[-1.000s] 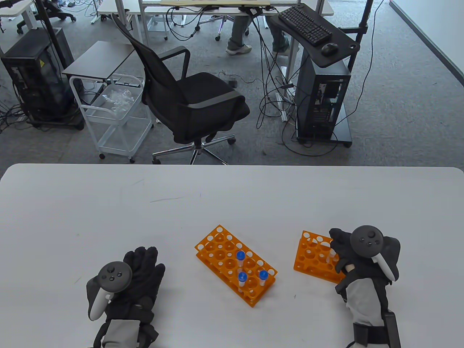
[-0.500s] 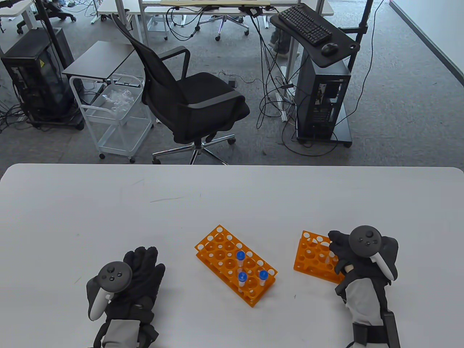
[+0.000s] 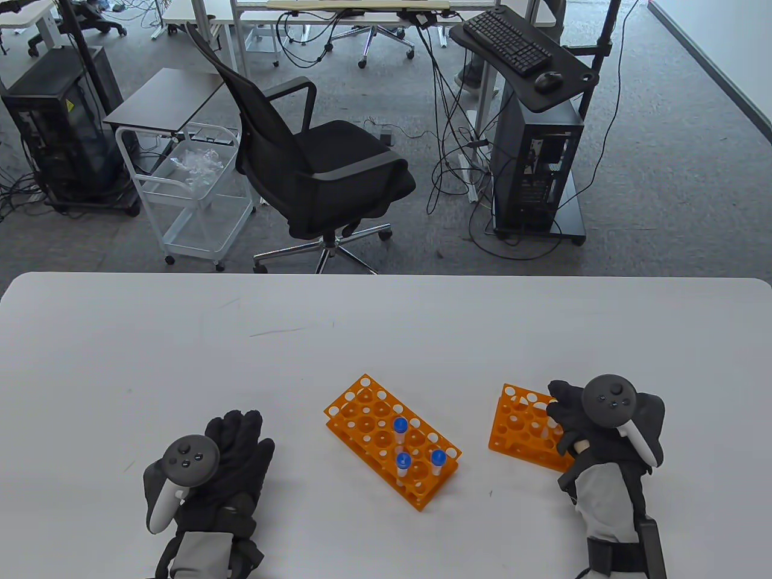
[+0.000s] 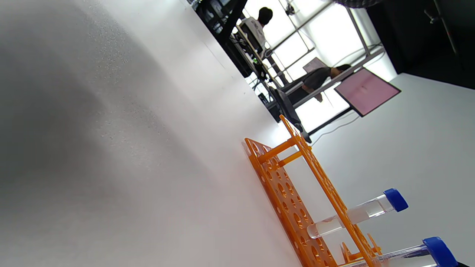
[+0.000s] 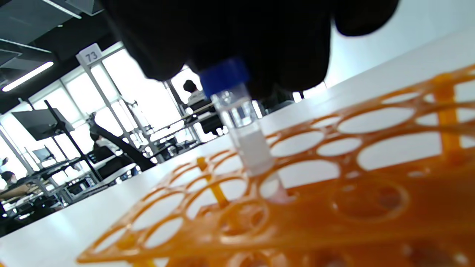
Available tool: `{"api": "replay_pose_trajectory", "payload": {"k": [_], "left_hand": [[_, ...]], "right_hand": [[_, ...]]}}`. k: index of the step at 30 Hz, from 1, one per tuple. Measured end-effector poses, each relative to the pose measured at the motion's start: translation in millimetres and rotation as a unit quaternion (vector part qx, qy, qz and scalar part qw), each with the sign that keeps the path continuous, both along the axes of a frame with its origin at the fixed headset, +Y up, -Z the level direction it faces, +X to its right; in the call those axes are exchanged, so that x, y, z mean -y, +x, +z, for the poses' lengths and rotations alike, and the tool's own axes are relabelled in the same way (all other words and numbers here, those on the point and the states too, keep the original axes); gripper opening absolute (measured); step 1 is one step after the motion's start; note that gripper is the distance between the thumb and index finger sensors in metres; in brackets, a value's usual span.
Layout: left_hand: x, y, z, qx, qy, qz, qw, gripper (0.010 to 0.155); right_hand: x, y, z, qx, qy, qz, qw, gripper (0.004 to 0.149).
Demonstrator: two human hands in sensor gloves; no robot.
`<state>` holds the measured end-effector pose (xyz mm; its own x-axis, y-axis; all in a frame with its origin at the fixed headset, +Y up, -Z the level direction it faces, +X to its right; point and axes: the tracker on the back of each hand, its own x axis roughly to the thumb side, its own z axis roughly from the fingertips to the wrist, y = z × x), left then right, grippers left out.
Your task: Transfer 4 test tubes between racks (Right hand only)
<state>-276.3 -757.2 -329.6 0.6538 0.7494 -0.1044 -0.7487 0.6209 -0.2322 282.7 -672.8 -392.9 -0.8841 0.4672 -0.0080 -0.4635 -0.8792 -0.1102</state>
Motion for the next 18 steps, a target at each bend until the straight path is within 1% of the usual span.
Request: {"api": "replay_pose_trajectory", "payload": {"k": [8, 18], "left_hand": [[-0.1, -0.1, 0.0, 0.001, 0.001, 0.000, 1.000, 0.069], [-0.3, 0.3, 0.0, 0.002, 0.002, 0.000, 1.000, 0.069]], "right_hand": [[-28.0, -20.5, 9.6, -0.036, 0.049, 0.006, 0.998, 0.052], [-44.4, -53.2, 18.1, -0.104, 0.067, 0.001, 0.992, 0.050]]}}
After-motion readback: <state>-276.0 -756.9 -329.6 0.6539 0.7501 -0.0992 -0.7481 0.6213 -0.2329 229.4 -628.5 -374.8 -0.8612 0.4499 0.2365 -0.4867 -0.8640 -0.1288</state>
